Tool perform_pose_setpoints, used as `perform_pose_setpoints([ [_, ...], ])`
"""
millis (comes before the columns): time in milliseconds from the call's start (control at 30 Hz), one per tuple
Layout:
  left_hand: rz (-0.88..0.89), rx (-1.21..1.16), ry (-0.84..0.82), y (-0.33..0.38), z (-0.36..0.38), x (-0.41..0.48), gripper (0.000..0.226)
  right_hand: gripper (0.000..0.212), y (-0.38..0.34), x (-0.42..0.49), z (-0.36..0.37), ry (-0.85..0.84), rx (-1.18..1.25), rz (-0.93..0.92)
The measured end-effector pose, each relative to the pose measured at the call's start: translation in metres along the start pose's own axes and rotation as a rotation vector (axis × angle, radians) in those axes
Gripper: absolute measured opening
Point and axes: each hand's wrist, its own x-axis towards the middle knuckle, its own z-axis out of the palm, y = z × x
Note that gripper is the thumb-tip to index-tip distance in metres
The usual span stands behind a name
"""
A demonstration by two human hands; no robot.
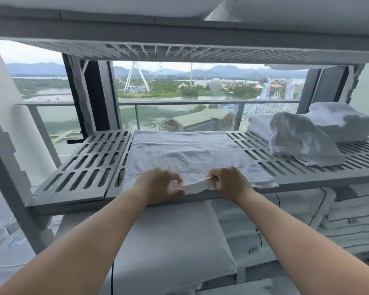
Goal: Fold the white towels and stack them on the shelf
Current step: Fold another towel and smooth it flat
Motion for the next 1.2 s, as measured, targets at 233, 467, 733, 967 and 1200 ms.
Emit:
perform_pose_setpoints([
  [233,-0.061,0.066,0.471,0.000,-0.011,-0.001,0.015,0.018,-0.012,0.005,-0.013,0.347,0.006,-0.026],
  [467,0.085,0.037,0.203,0.003,-0.001,-0.013,0.026,0.016,0.000,-0.009,-0.013,0.201,-0.025,-0.089],
  [733,0.117,0.133,0.160,0.003,-0.007,-0.020,0.031,0.030,0.015,-0.028,-0.006,0.033,-0.169,-0.252],
  [967,0.087,0.369,0.005,0.013,-0.013,-0.019,0.033,0.017,0.024,-0.023,-0.008,0.043,-0.190,-0.094],
  [1200,-0.004,0.442,0.408,0.019,-0.059,-0.015,0.032,0.025,0.017,-0.006,-0.053,0.439,-0.182,0.120],
])
